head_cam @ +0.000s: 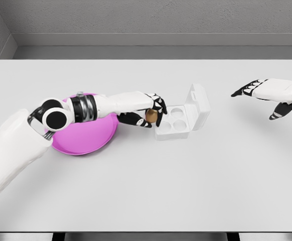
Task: Pack egg into the box and close the box lid
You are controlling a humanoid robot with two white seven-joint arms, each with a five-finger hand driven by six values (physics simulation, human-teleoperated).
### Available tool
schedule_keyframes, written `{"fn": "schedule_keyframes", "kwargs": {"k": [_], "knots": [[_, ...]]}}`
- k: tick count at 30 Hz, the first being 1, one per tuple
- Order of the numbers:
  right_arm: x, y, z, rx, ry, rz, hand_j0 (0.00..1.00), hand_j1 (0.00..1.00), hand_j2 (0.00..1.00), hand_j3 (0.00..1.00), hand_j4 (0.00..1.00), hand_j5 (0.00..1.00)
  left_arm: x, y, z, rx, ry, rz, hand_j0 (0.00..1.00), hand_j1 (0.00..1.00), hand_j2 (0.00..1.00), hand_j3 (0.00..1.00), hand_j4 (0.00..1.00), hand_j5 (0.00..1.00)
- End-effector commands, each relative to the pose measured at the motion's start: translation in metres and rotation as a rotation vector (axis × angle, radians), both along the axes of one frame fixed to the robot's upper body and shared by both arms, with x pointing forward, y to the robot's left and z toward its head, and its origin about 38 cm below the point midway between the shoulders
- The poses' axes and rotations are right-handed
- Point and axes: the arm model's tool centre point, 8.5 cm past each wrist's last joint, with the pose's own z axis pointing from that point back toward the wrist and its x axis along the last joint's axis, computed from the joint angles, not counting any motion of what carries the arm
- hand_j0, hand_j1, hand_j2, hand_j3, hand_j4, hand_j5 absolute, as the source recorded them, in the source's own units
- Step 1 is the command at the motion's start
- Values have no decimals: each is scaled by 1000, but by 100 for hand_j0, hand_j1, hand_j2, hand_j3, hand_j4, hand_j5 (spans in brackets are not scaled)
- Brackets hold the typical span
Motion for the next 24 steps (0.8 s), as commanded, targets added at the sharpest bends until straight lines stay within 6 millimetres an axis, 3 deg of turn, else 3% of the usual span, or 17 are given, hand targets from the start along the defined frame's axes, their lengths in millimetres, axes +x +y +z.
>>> {"fn": "schedule_keyframes", "kwargs": {"k": [1, 6, 9, 12, 17, 24], "knots": [[0, -1, 1, 3, 0, -3, 100, 100, 100, 100, 100, 100, -2, -11, 2, -27, 7, -16, 34, 34, 34, 34, 34, 34], [0, -1, 1, 3, 0, -4, 100, 100, 100, 100, 100, 100, -2, -24, 4, -83, 39, -29, 34, 34, 34, 34, 34, 34], [0, -1, 0, 3, 1, -6, 100, 100, 100, 100, 100, 100, 5, -21, 8, -150, 83, -7, 34, 34, 34, 34, 34, 34], [0, -1, 0, 3, 1, -6, 100, 100, 100, 100, 100, 100, 15, -13, 4, -201, 135, 31, 34, 34, 34, 34, 34, 34], [0, -1, 0, 3, 2, -7, 100, 100, 100, 100, 100, 100, 21, -25, -10, -211, 208, 70, 34, 34, 34, 34, 34, 34], [0, -2, -1, 2, 4, -9, 100, 100, 100, 100, 100, 100, 27, -22, -16, -196, 335, 180, 34, 34, 34, 34, 34, 34]]}}
